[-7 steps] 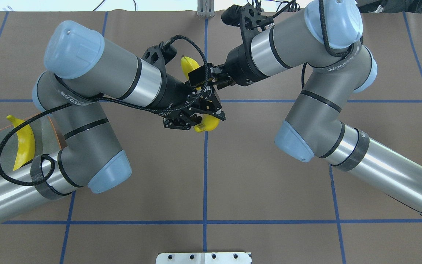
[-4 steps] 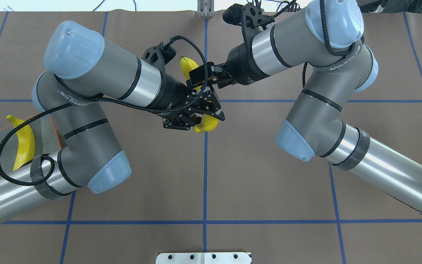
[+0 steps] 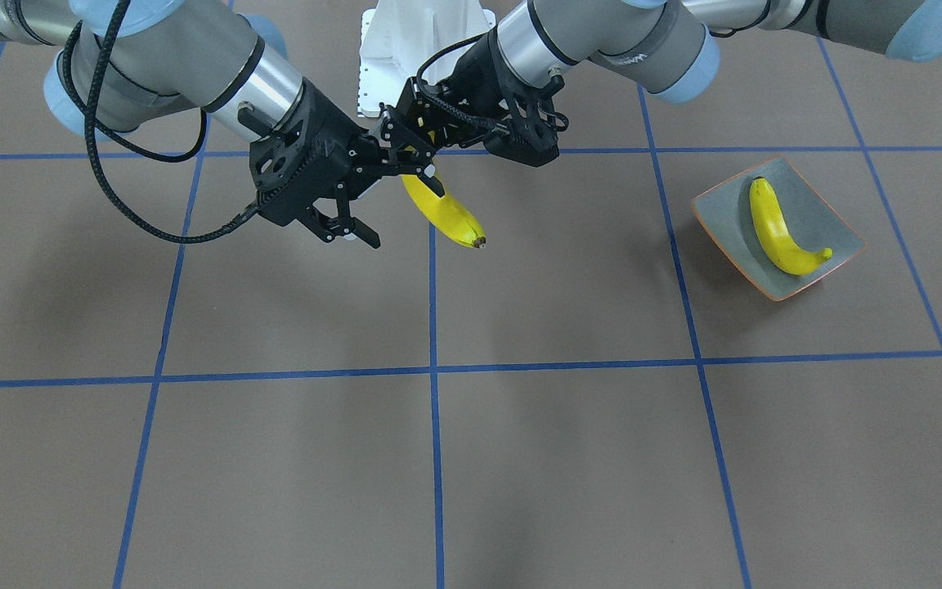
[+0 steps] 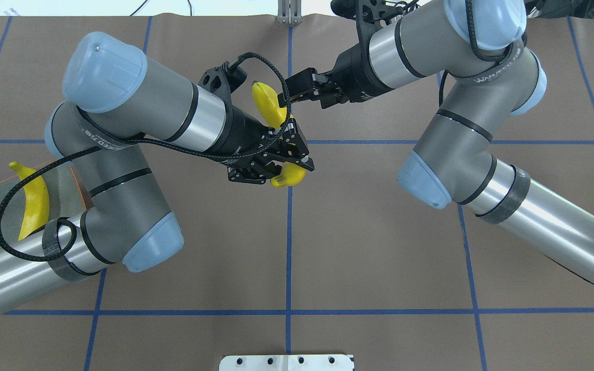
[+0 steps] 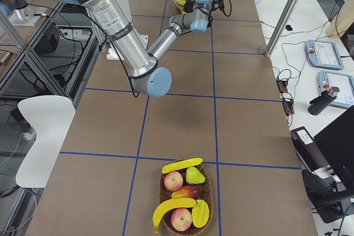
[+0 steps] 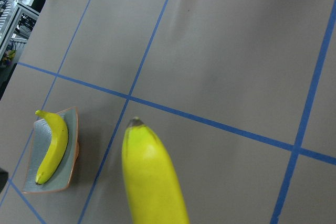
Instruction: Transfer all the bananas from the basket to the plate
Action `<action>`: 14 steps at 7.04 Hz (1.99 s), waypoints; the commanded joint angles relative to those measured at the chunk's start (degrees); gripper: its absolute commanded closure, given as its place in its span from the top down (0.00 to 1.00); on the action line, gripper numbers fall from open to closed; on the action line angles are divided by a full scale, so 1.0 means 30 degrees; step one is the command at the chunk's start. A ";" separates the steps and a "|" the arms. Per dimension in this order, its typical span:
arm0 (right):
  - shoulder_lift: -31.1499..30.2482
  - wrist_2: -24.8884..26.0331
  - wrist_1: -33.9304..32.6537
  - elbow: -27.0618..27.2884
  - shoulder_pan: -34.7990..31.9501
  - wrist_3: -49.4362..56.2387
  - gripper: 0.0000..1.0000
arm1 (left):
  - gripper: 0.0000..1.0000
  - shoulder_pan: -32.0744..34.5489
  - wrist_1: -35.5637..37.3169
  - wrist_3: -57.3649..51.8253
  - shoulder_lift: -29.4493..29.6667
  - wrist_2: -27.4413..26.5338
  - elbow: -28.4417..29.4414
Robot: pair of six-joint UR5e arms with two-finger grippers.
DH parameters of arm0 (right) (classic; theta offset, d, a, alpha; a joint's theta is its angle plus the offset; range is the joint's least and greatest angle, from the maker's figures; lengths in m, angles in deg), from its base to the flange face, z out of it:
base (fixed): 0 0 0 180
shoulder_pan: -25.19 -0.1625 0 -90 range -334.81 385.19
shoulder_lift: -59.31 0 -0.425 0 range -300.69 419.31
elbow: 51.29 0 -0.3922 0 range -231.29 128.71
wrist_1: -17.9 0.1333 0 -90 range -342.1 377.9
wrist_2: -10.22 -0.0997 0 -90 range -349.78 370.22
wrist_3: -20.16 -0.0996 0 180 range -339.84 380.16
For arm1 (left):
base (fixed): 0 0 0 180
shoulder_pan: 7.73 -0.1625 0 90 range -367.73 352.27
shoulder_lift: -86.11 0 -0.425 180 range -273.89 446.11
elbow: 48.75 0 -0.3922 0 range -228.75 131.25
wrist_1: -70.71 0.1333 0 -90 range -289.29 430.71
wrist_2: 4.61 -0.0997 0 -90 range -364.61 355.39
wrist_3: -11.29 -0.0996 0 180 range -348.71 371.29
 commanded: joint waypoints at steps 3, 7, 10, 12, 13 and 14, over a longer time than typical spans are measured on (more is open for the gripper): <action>-0.0019 -0.0107 -0.0092 -0.0194 -0.1666 -0.0805 0.99 | 0.00 -0.0155 0.0199 -0.0026 -0.1113 0.0116 0.0012; -0.2302 -0.0195 -0.1604 -0.0310 -0.2929 -0.0026 0.99 | 0.00 0.1310 0.4964 -0.1539 -0.4627 -0.0087 -0.3818; -0.2861 0.0008 -0.7658 -0.0310 -0.3749 0.6934 0.99 | 0.00 0.1721 1.3470 -0.6597 -0.5336 -0.1075 -0.6455; -0.3122 -0.0077 -1.0076 -0.0340 -0.3926 0.8295 0.99 | 0.00 0.1837 1.6860 -1.0033 -0.6062 -0.1697 -0.6874; -0.3531 0.0009 -1.0083 -0.0340 -0.3956 0.8822 0.99 | 0.00 0.1838 1.6900 -1.0393 -0.7345 -0.1699 -0.6845; -0.3738 0.0010 -1.0083 -0.0340 -0.4043 0.9117 0.99 | 0.00 0.1867 1.6930 -1.1180 -0.8199 -0.1699 -0.6786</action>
